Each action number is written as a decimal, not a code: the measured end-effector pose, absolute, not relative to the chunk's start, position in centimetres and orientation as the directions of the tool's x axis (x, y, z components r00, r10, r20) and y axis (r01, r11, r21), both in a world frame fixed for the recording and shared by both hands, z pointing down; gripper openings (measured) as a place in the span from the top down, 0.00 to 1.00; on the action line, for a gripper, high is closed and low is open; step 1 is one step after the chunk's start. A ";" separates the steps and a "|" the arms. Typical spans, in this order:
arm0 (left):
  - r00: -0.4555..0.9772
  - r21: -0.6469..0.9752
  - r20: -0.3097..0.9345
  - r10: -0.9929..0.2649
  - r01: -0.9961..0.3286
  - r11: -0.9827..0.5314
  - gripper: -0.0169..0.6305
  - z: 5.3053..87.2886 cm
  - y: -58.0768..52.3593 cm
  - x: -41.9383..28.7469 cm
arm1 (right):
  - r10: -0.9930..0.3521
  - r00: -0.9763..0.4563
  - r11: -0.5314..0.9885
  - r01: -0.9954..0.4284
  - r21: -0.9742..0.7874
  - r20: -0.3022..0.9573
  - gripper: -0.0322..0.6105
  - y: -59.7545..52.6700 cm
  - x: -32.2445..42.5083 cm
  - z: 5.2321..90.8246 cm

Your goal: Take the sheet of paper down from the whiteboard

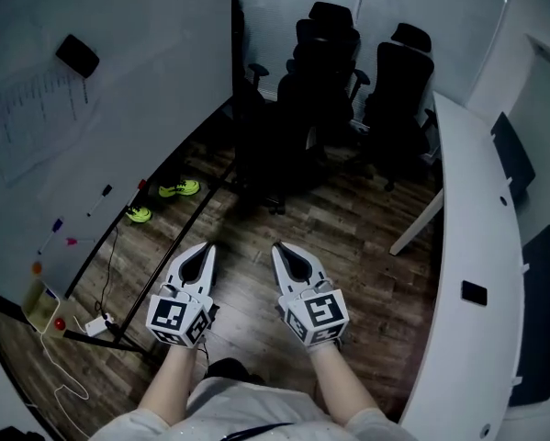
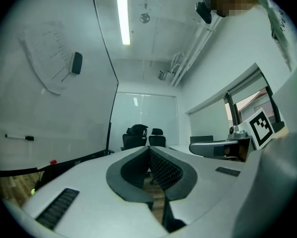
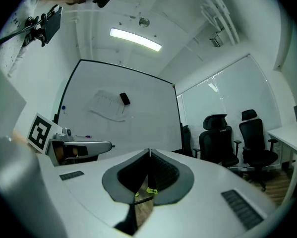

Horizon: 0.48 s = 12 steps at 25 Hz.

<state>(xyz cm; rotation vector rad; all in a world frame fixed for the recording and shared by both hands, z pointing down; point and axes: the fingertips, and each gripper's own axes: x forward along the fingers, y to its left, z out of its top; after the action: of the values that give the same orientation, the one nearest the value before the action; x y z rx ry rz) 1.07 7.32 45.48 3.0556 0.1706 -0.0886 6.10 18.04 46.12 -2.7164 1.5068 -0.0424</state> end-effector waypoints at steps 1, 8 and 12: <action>0.993 0.074 -0.059 0.101 0.105 -0.992 0.95 45.5 7.1 1.1 | -0.855 0.519 -0.519 -0.854 -0.047 0.006 0.92 17.7 6.2 46.2; 0.999 0.072 -0.040 0.035 0.038 -0.997 0.95 46.5 5.0 1.5 | -0.895 0.446 -0.446 -0.894 -0.052 0.013 0.92 14.9 7.0 47.1; 0.999 0.077 -0.032 -0.003 0.000 -0.997 0.95 47.0 3.4 2.3 | -0.913 0.408 -0.409 -0.911 -0.048 0.021 0.92 12.9 7.9 47.4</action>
<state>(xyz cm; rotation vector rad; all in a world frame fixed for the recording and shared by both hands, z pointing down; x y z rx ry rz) 2.28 3.36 47.04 3.0646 -0.0024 -0.0490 7.95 12.87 47.40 -2.6120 1.6923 -0.0684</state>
